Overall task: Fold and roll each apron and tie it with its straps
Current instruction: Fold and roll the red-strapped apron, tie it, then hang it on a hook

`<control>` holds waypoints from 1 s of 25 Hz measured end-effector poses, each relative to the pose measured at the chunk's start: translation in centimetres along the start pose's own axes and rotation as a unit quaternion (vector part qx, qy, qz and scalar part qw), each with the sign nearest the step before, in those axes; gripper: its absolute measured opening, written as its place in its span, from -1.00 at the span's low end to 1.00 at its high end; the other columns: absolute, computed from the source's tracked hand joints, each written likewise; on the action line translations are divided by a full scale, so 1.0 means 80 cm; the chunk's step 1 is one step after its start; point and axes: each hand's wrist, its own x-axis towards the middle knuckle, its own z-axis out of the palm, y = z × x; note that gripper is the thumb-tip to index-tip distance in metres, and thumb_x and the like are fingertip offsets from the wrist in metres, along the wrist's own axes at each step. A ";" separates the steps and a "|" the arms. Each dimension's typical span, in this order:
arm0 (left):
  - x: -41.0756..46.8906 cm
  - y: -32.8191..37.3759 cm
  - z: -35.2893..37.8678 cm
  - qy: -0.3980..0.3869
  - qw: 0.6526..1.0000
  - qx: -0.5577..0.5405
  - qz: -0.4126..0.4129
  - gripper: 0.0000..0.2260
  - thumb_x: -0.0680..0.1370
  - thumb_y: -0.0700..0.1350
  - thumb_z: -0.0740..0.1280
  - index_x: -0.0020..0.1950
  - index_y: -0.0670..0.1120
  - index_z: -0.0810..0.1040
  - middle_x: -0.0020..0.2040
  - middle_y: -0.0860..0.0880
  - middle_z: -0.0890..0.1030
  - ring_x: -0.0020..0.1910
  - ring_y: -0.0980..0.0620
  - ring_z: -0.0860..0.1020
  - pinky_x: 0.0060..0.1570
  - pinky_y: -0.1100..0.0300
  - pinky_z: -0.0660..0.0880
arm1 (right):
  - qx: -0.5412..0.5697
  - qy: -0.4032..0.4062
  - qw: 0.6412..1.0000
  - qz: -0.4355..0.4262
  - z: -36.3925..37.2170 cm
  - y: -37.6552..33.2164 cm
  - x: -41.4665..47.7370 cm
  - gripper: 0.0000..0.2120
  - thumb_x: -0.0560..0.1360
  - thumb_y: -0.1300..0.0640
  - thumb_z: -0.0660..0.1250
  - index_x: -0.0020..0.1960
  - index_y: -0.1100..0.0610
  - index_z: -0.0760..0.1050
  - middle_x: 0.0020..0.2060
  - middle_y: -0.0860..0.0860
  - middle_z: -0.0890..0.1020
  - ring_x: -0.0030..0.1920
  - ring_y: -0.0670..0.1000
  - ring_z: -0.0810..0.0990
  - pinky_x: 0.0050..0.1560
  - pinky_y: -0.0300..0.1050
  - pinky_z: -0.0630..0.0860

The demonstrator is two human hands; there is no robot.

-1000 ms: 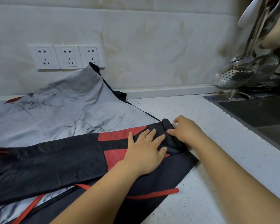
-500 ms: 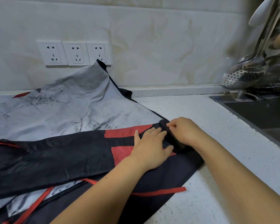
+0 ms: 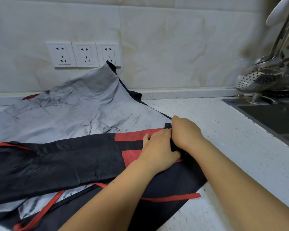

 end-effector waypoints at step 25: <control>0.005 -0.022 -0.035 -0.041 0.997 -0.047 -0.055 -0.46 0.45 -0.19 0.33 0.43 -0.02 0.35 0.40 -0.04 0.29 0.41 -0.06 0.27 0.37 0.14 0.28 | 0.229 -0.062 0.971 -0.045 -0.002 -0.005 0.000 -0.90 0.51 0.09 0.33 -0.09 0.13 0.53 -0.15 0.02 0.62 -0.16 0.02 0.55 -0.13 -0.07 0.49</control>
